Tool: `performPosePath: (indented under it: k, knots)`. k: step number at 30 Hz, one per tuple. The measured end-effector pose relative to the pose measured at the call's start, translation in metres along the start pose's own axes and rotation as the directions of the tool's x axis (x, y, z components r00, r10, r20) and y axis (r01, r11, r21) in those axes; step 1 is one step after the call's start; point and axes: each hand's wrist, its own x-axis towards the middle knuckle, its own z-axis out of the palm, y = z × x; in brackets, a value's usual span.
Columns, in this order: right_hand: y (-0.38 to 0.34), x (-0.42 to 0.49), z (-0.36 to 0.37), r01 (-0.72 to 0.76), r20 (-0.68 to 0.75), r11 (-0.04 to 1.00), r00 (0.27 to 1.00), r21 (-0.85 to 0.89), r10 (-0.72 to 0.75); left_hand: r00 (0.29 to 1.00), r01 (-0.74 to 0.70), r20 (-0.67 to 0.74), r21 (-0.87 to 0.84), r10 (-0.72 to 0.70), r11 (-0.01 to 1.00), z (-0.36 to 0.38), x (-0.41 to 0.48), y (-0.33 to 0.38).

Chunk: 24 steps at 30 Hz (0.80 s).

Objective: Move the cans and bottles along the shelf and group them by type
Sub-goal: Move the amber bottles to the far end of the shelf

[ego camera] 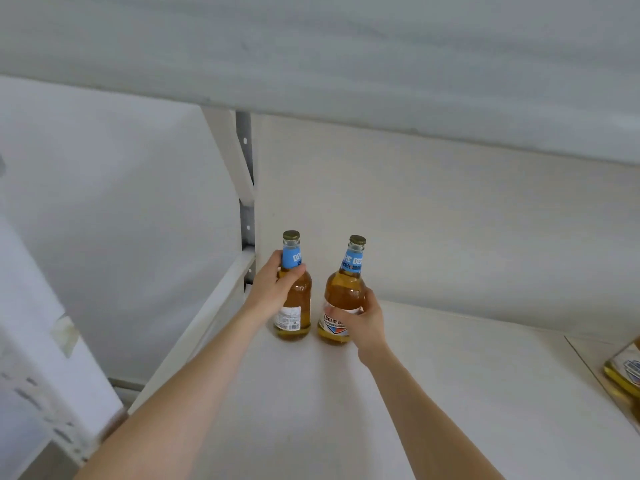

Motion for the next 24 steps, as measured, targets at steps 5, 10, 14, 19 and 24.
performPosePath:
  k: [5,10,14,19,24]
  knots:
    - [-0.005,-0.031,-0.011,-0.097,-0.019,0.994,0.995,0.050,0.098,0.998,0.059,-0.022,-0.079,-0.061,0.995,-0.008,-0.027,0.004]
    - [-0.009,-0.063,-0.024,-0.135,-0.059,0.986,0.988,0.101,0.141,0.995,0.098,0.015,-0.119,-0.097,0.988,-0.020,-0.056,0.007]
    - [-0.013,-0.090,-0.032,-0.134,-0.080,0.979,0.986,0.152,0.147,0.995,0.098,0.042,-0.130,-0.093,0.987,-0.027,-0.082,0.011]
    - [-0.015,-0.129,-0.039,-0.132,-0.110,0.974,0.982,0.185,0.154,0.995,0.080,0.071,-0.145,-0.071,0.986,-0.035,-0.115,0.019]
    - [-0.014,-0.171,-0.041,-0.124,-0.147,0.979,0.978,0.159,0.148,0.996,0.043,0.089,-0.135,-0.032,0.990,-0.041,-0.150,0.026]
